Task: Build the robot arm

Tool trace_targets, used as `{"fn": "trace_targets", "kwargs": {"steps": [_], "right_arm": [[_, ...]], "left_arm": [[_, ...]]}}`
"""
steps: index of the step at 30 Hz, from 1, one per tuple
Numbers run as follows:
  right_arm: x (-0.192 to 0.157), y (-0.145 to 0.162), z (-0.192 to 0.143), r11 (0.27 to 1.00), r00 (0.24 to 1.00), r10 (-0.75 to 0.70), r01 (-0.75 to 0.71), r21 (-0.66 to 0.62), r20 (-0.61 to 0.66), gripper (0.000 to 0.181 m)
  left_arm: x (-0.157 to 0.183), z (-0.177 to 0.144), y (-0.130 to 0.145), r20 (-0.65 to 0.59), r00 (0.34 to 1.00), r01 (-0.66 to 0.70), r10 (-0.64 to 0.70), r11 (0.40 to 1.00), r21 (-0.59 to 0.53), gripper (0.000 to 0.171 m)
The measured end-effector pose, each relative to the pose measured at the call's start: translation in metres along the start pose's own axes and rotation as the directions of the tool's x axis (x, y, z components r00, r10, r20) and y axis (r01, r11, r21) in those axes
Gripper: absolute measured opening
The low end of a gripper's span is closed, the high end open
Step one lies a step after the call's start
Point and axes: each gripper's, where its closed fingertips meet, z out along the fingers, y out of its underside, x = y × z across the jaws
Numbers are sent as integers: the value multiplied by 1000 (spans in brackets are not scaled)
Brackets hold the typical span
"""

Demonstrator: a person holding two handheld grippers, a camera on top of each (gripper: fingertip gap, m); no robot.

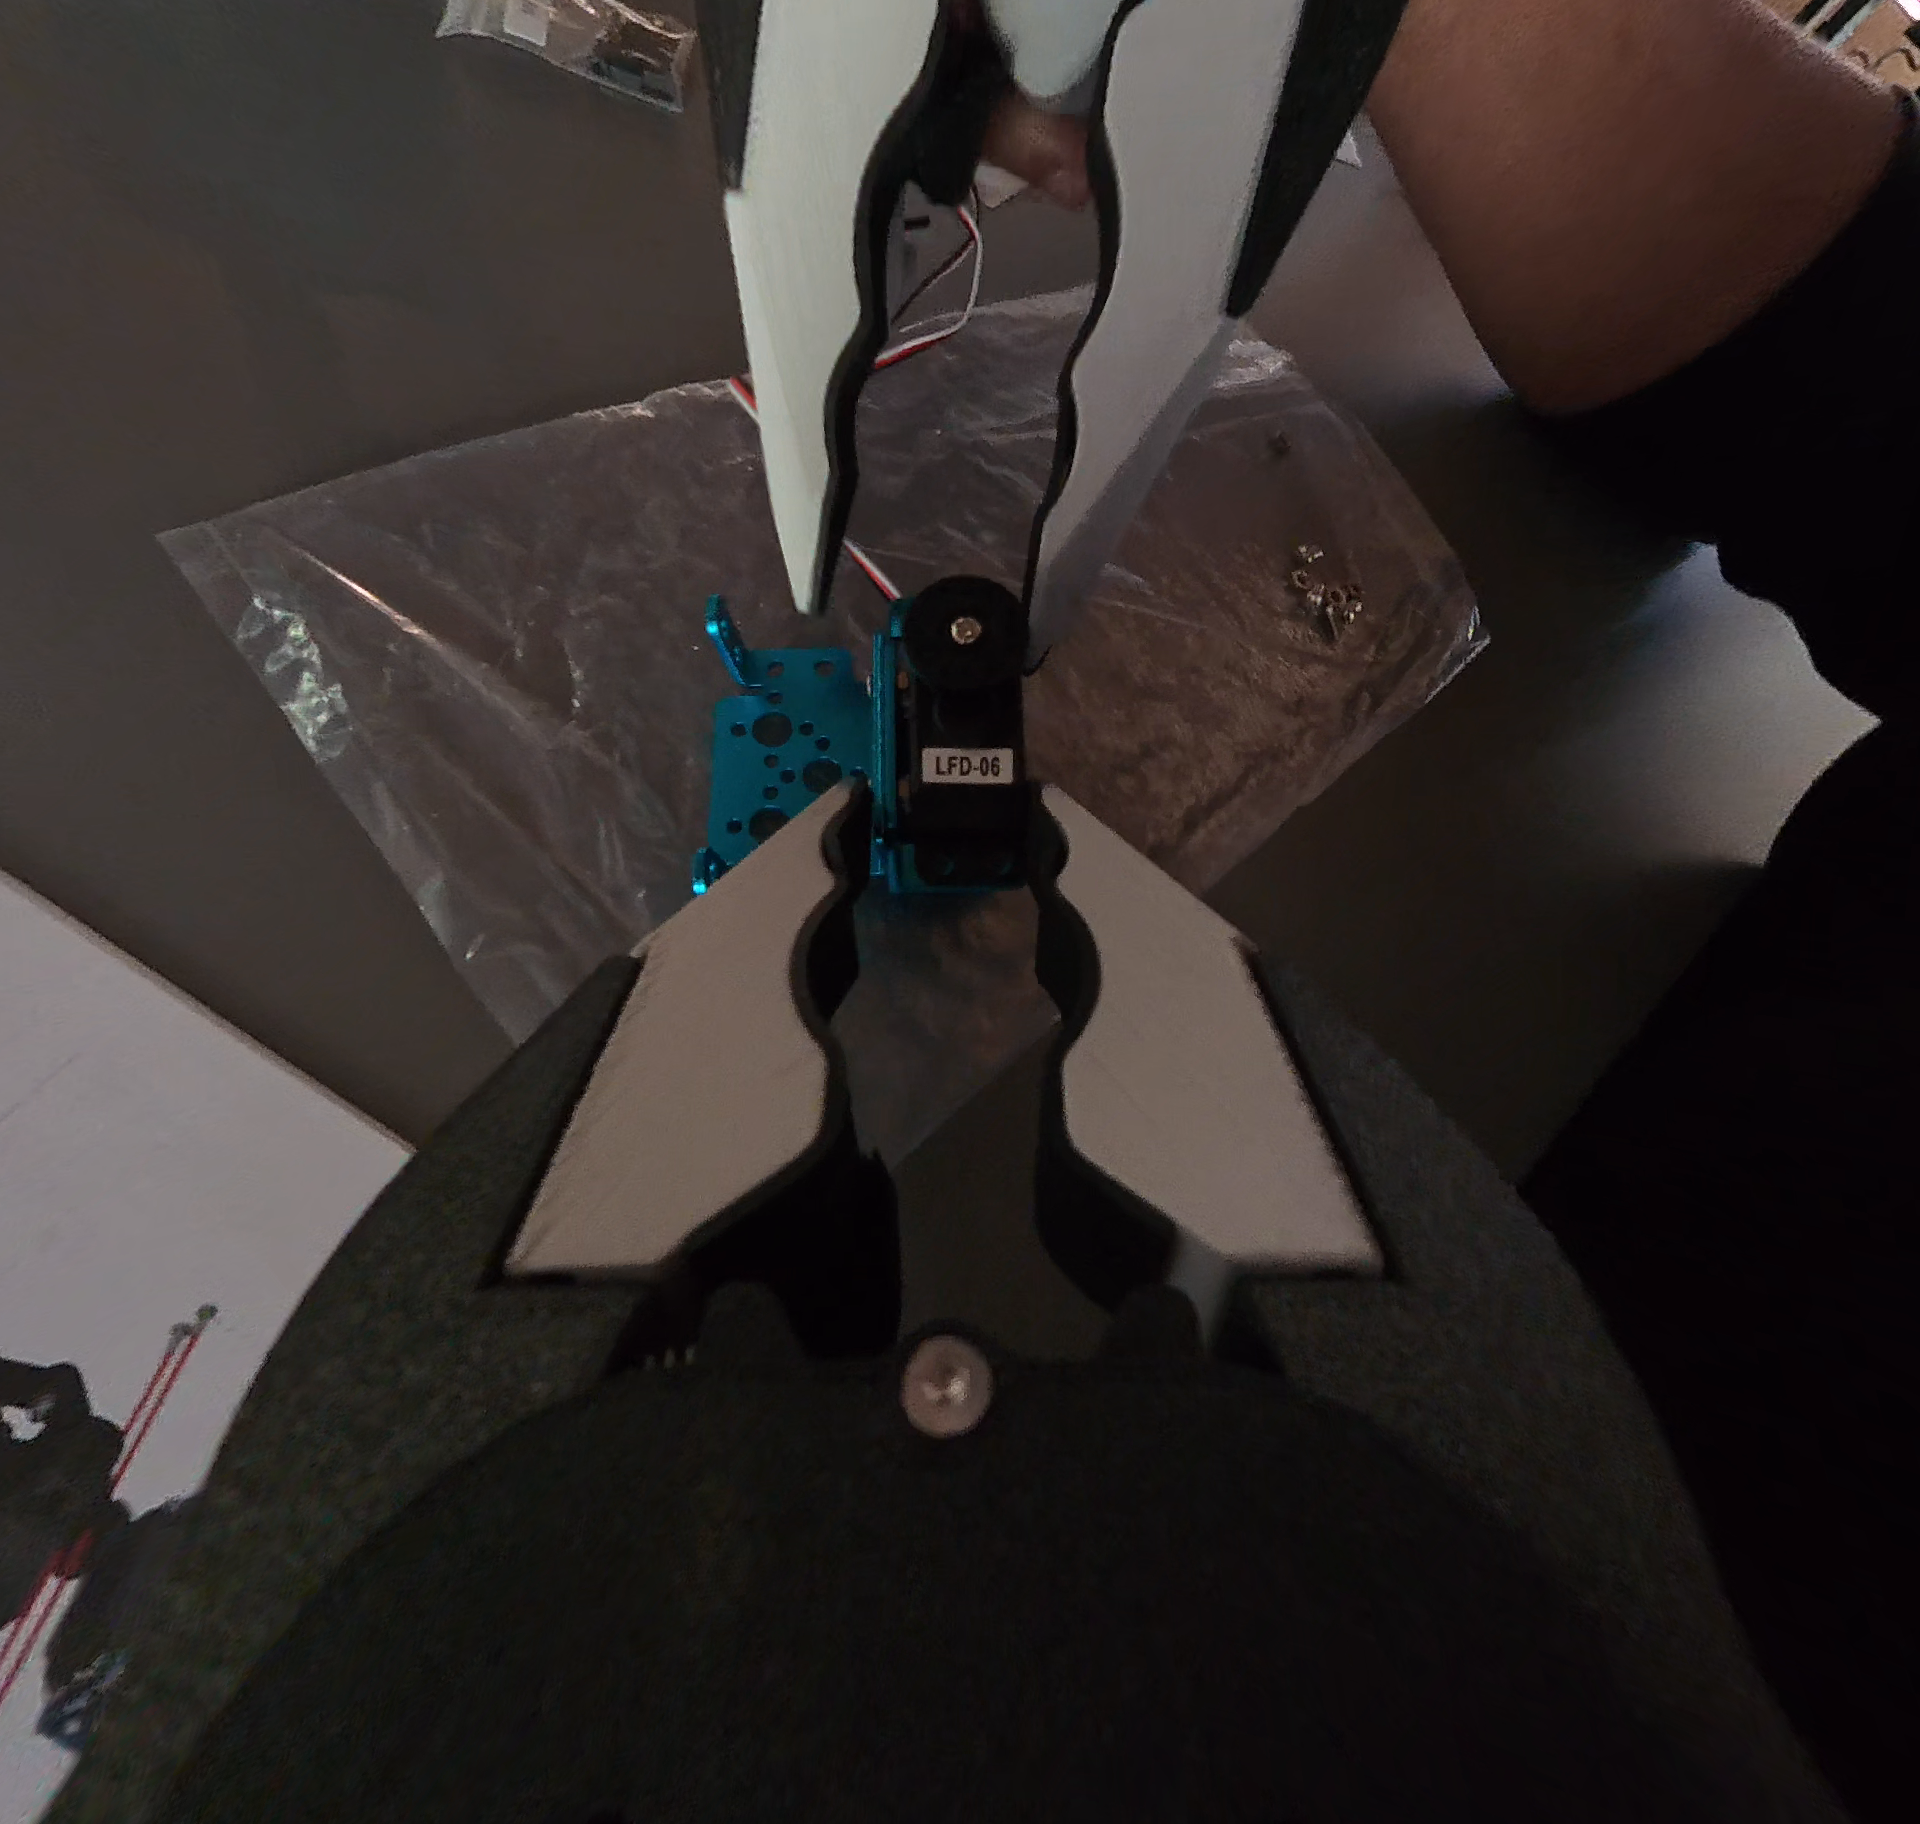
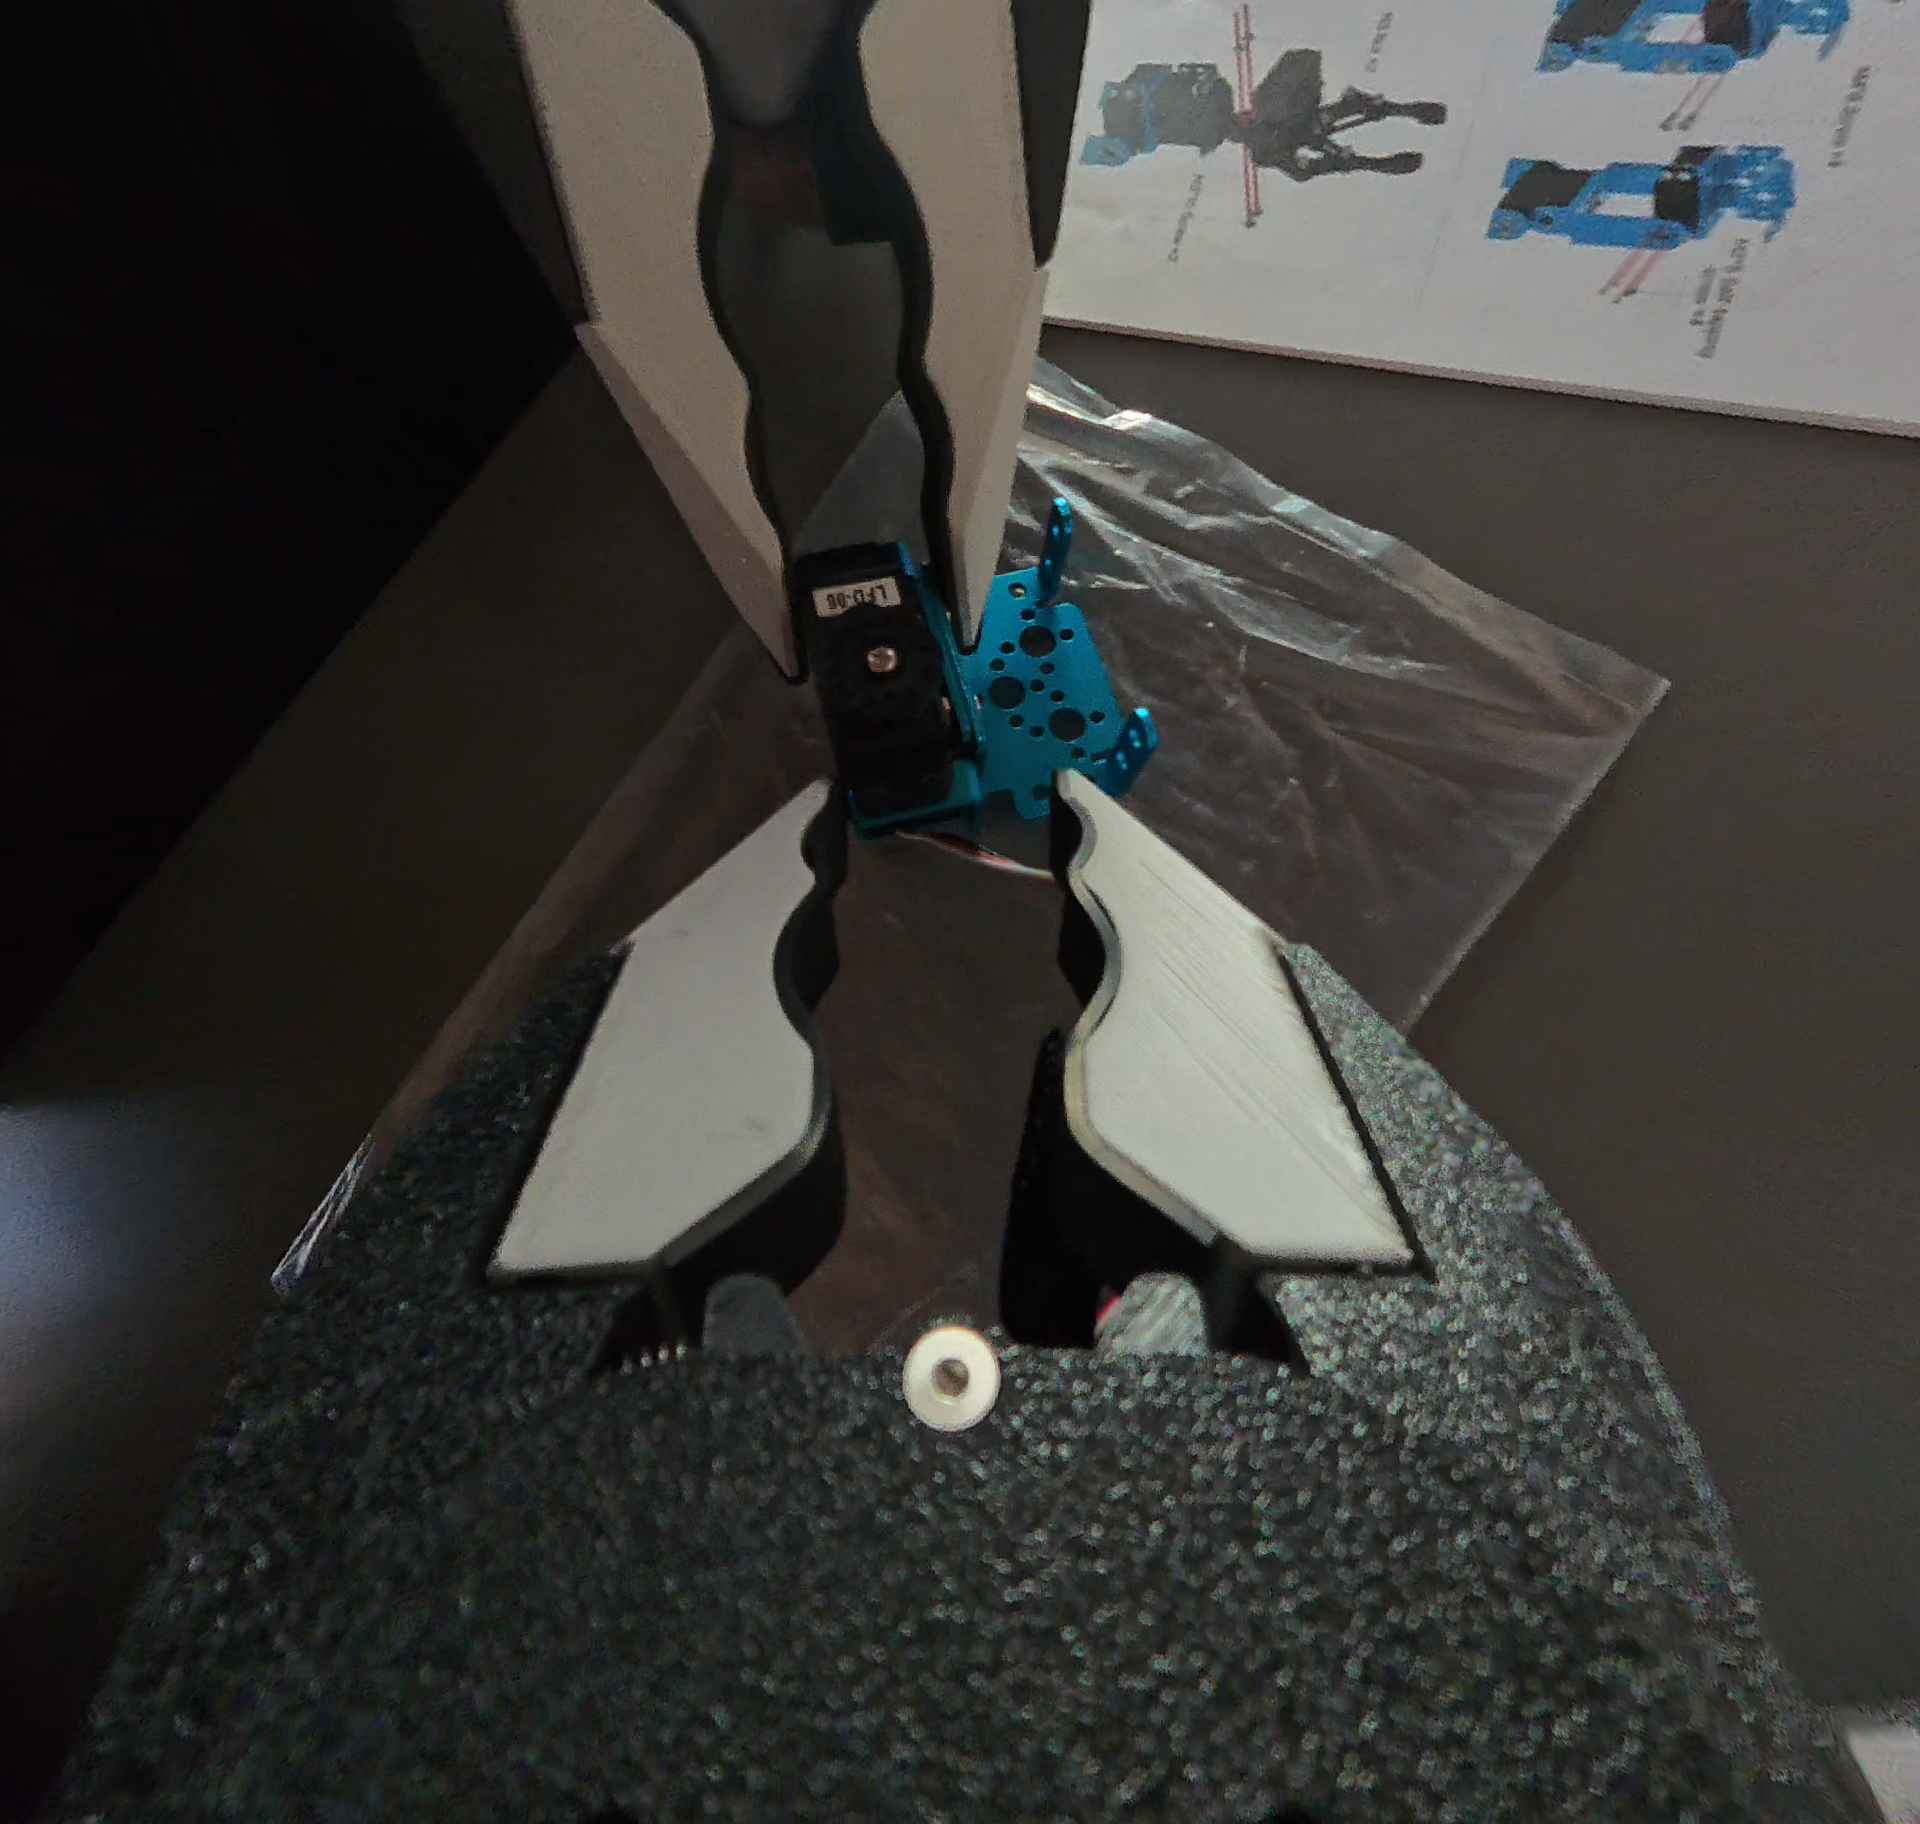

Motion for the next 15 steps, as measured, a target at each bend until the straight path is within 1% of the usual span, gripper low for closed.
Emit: {"fn": "trace_targets", "kwargs": {"steps": [2, 4, 6, 7, 9, 10, 11, 13, 15], "right_arm": [[2, -1, -11, 1000, 999, 17, -17, 1, -44, 38], [-1, -2, -27, 998, 992, 61, -60, 14, -108, 38], [-5, 1, -37, 992, 968, 127, -125, 21, -215, 41], [-7, 3, -40, 984, 944, 177, -175, 33, -278, 47], [-17, 6, -37, 950, 871, 309, -301, 84, -382, 70], [-22, 4, -32, 926, 826, 377, -353, 137, -419, 74], [-24, -1, -27, 895, 768, 446, -392, 213, -459, 73], [-26, -4, -14, 816, 632, 578, -463, 347, -515, 74], [-28, -2, -4, 768, 505, 635, -495, 407, -585, 84]], "left_arm": [[5, 1, 0, -9, 1000, 15, -15, 1000, -4, 31], [9, -5, 2, -21, 1000, -13, 13, 1000, -6, 44], [2, -19, 2, 4, 998, -66, 66, 998, 8, 47], [-5, -27, 3, 23, 996, -88, 87, 996, 15, 49], [-19, -40, 8, 37, 993, -111, 110, 994, 1, 56], [-27, -45, 10, 45, 993, -109, 109, 994, -4, 58], [-32, -48, 10, 44, 994, -99, 99, 995, 4, 59], [-34, -50, 9, -11, 997, -80, 80, 997, 24, 59], [-33, -48, 7, -54, 995, -85, 86, 996, 21, 60]]}}
